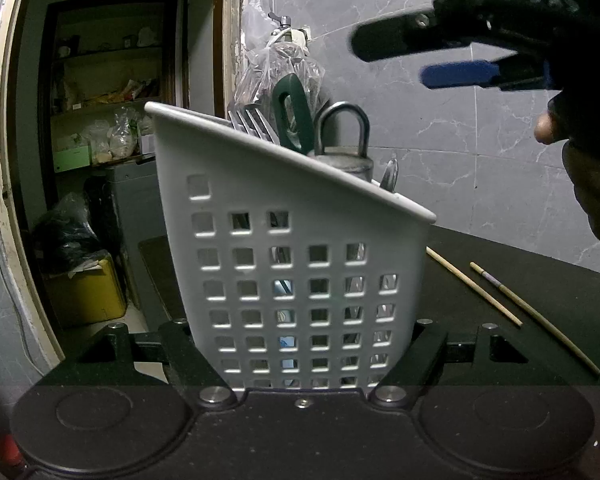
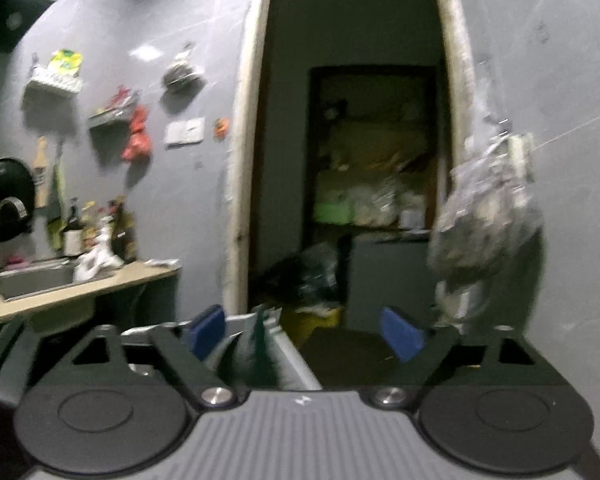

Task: Organize utensils
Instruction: 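Move the right gripper down to the green scissors on the table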

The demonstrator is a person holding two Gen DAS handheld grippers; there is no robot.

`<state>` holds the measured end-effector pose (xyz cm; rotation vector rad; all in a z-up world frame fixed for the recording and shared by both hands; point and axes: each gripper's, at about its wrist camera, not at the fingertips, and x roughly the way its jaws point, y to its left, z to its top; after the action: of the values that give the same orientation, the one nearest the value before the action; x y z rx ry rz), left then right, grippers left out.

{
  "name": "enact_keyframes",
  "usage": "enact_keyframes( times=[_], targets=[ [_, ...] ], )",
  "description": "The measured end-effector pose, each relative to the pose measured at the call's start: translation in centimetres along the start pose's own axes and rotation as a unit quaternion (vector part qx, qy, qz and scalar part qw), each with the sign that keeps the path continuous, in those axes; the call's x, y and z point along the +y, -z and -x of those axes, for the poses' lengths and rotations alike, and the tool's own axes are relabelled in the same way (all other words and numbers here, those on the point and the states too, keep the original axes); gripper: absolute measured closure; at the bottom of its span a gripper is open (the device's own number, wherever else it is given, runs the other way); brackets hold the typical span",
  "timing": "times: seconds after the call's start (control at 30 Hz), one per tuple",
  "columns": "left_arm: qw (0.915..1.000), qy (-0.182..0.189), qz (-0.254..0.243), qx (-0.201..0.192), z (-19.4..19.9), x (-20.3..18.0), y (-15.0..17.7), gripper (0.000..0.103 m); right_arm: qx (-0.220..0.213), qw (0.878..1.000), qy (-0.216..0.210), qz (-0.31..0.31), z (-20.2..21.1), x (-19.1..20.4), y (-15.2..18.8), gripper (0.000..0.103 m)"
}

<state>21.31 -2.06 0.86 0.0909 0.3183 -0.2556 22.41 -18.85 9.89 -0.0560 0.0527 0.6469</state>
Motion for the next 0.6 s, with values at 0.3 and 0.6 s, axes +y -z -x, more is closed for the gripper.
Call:
enact_keyframes(
  times=[0.3,0.6],
  targets=[
    [1.0000,0.000,0.001,0.000,0.0,0.0,-0.1,0.026,0.068,0.991,0.074,-0.090,-3.4,-5.9,2.0,0.000],
    [1.0000,0.000,0.000,0.001,0.1,-0.1,-0.2,0.026,0.188,0.967,0.098,-0.143,-9.8,-10.1,6.2,0.000]
  ],
)
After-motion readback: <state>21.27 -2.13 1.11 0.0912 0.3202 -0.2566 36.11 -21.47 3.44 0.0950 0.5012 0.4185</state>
